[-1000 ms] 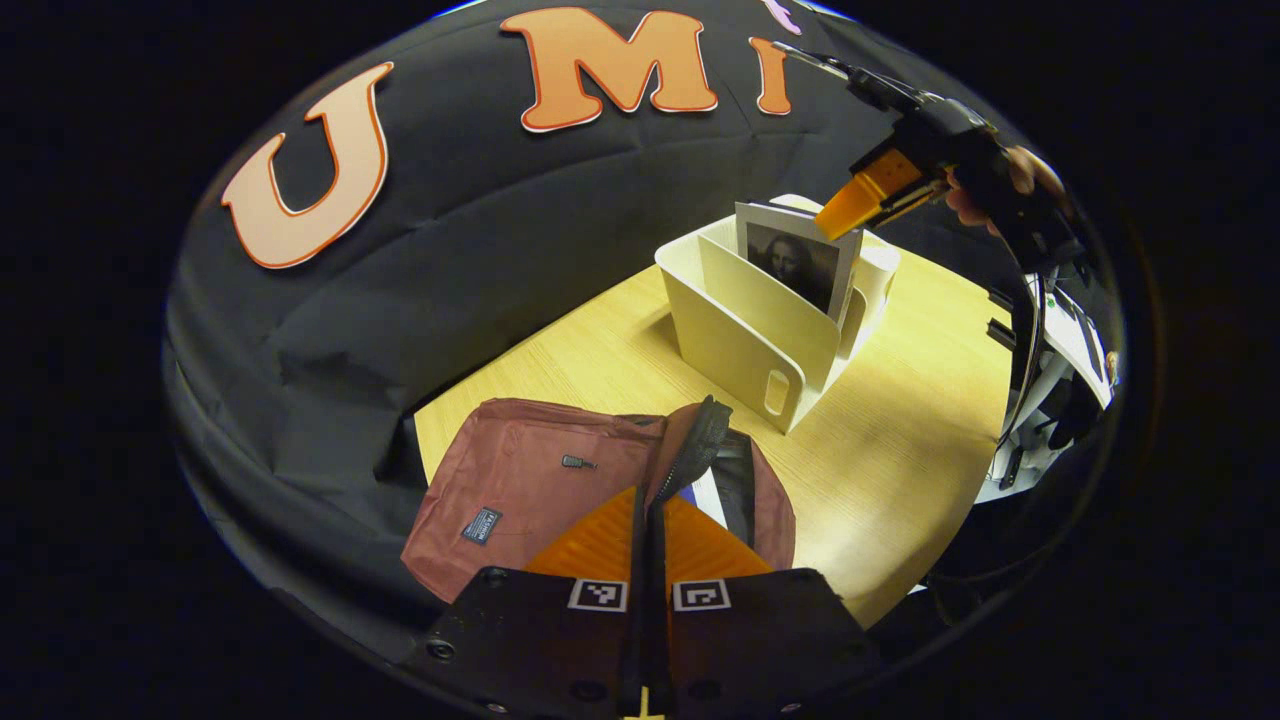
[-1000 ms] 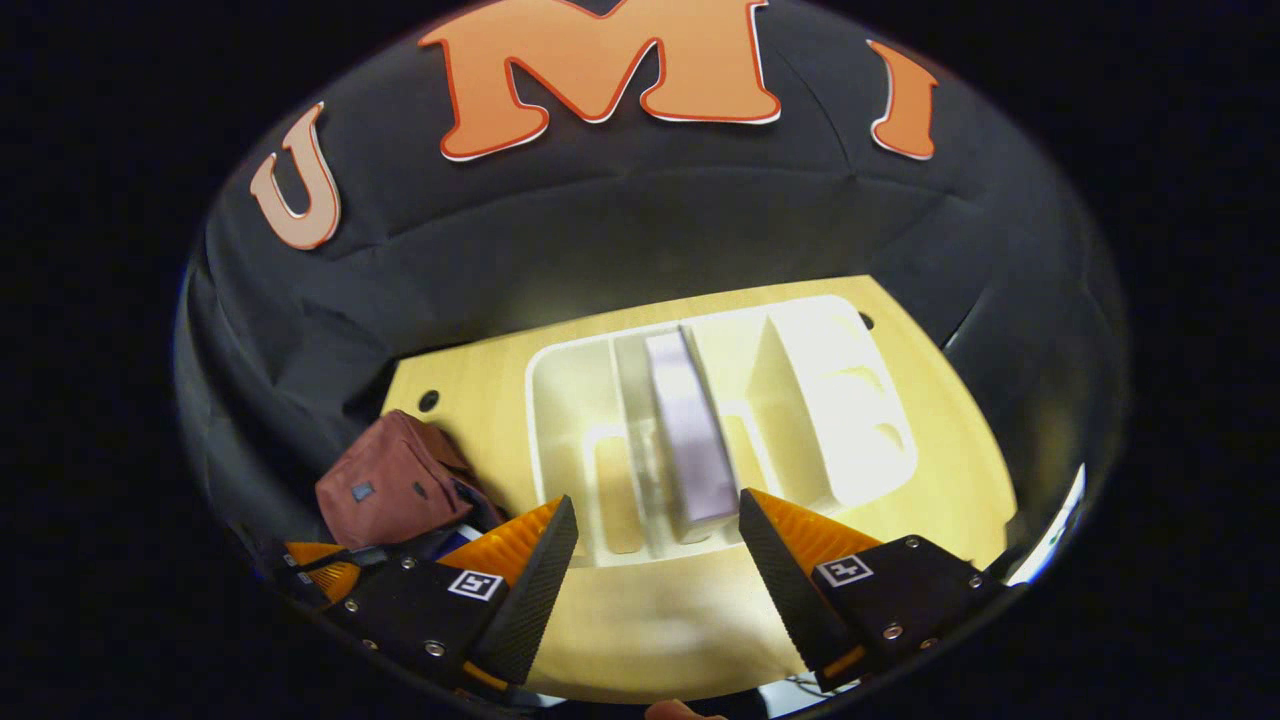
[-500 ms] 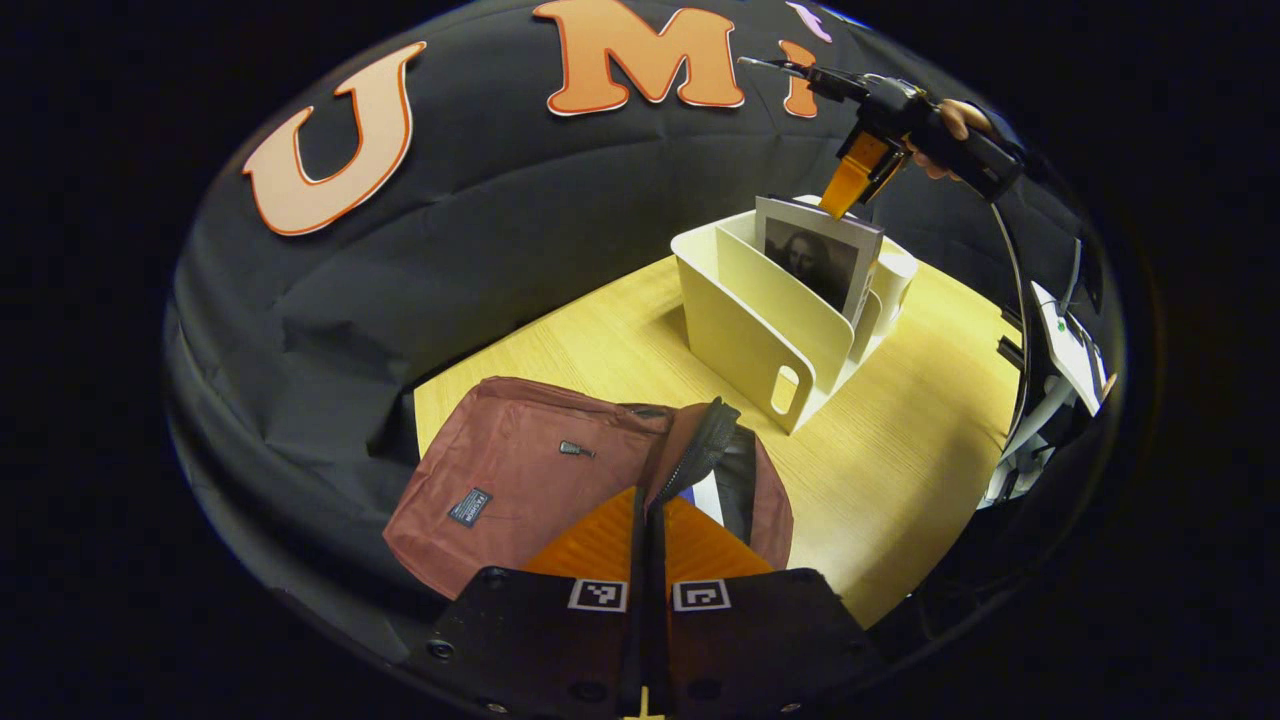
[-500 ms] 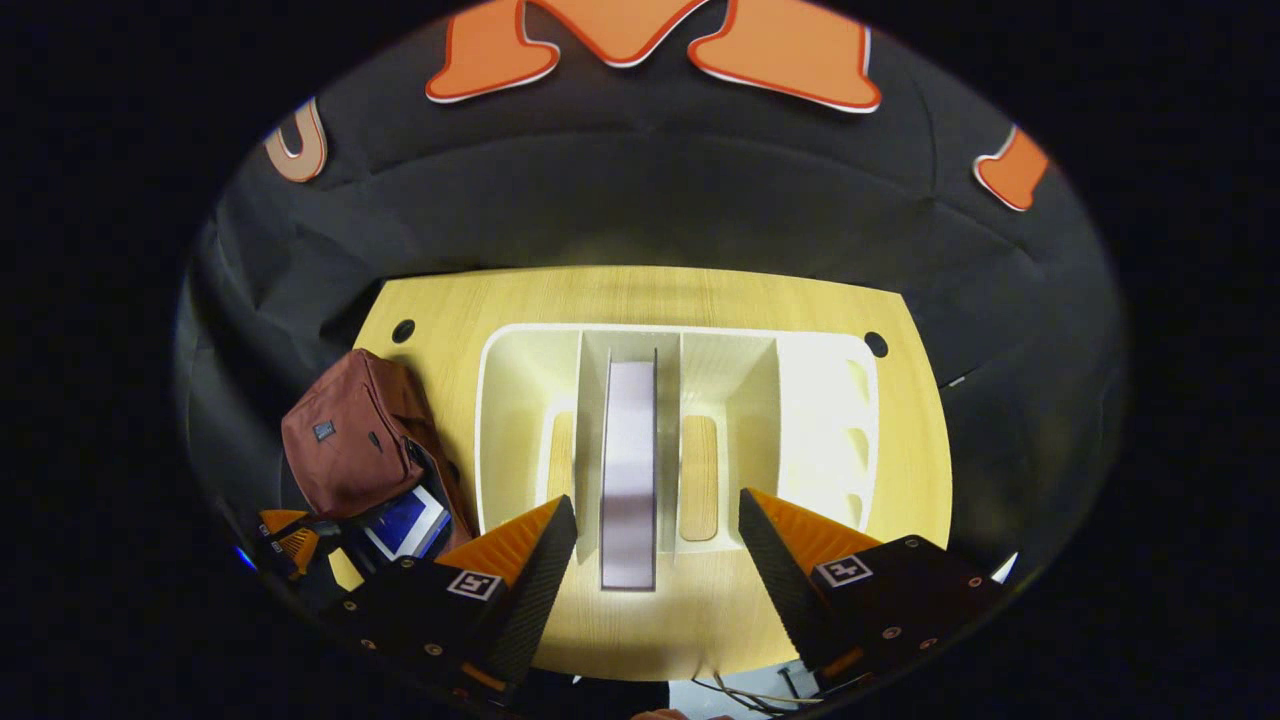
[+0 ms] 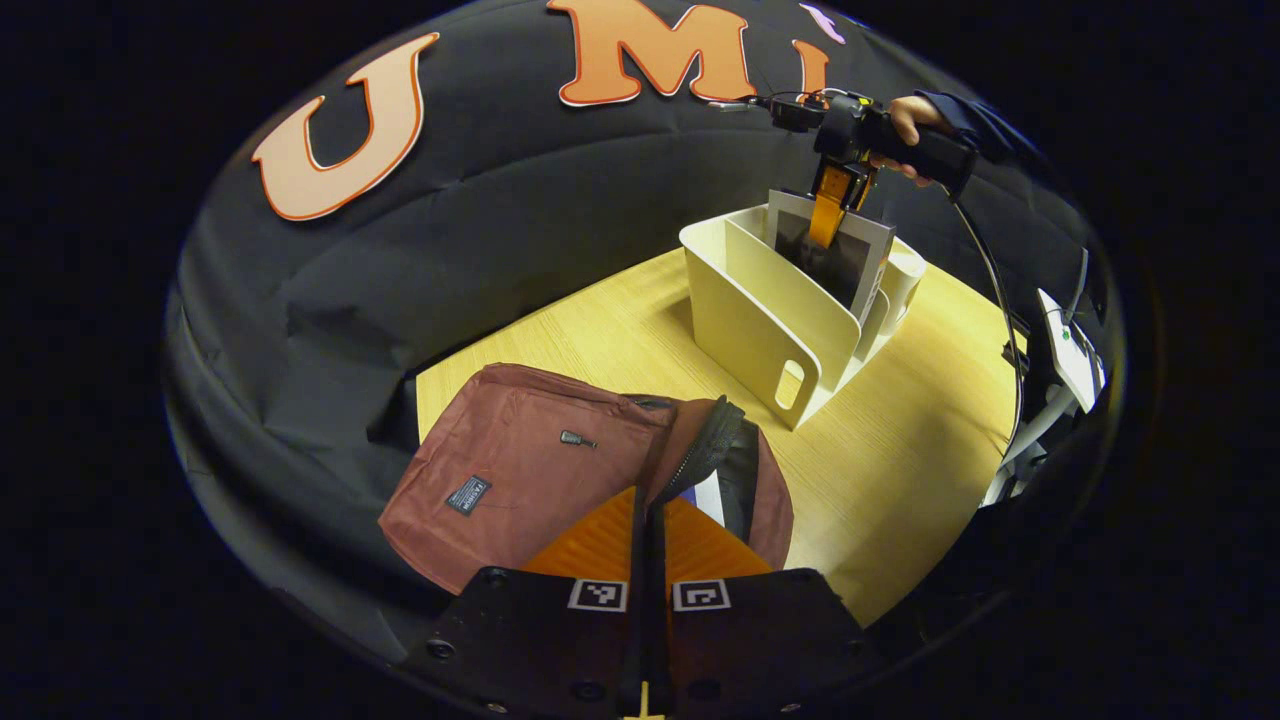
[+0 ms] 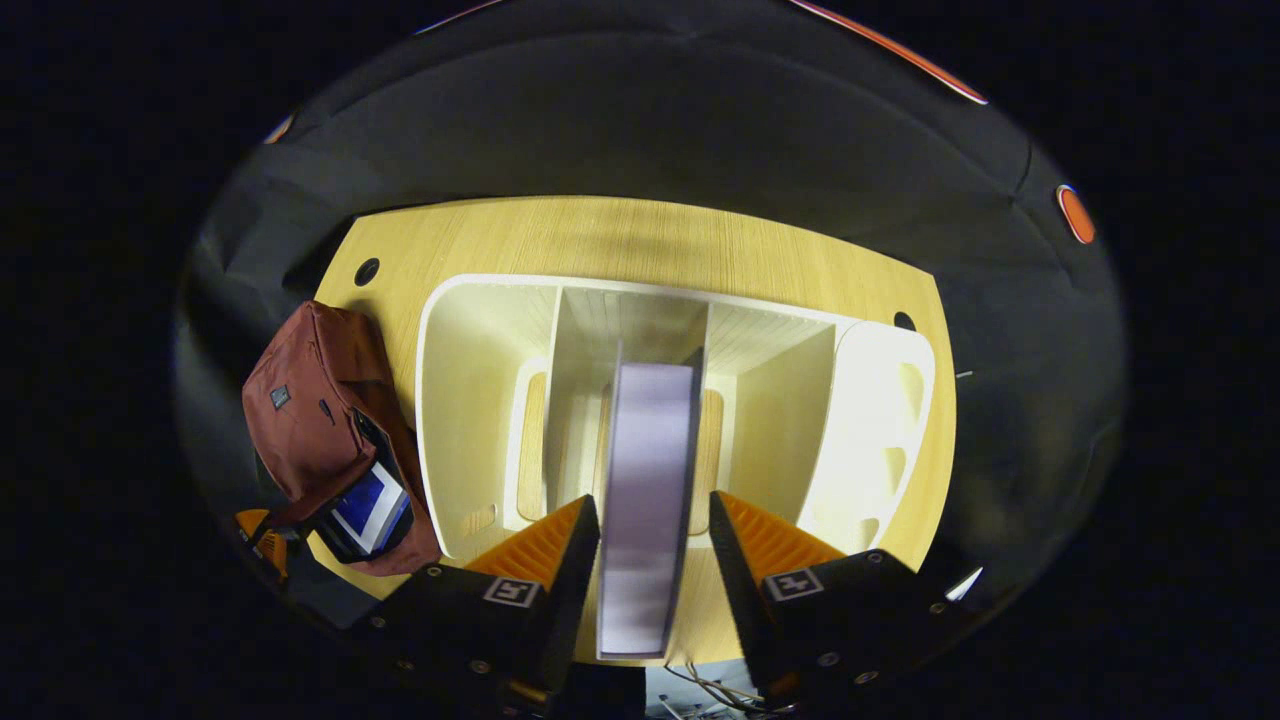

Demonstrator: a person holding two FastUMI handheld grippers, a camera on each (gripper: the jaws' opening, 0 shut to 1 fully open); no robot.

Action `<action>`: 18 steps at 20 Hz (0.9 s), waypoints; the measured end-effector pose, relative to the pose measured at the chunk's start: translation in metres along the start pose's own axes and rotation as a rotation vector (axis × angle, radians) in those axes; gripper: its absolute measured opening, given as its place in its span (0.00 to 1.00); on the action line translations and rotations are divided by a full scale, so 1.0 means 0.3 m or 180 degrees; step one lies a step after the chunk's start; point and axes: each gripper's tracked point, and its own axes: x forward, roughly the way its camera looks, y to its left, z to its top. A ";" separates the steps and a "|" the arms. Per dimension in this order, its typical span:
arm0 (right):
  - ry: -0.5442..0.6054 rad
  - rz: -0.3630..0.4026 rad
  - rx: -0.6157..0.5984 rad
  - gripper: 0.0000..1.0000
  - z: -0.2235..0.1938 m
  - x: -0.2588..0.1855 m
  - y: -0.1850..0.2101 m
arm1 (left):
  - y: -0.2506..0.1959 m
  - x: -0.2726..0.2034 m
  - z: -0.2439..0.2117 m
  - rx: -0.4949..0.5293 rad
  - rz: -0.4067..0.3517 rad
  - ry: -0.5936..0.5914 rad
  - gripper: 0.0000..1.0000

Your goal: Open the schoolbag, grab two books from the bookshelf and put them into the schoolbag.

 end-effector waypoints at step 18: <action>-0.0159 0.0447 0.0455 0.34 -0.178 -0.409 -0.044 | -0.008 -0.003 0.004 0.0127 -0.0112 -0.0072 0.02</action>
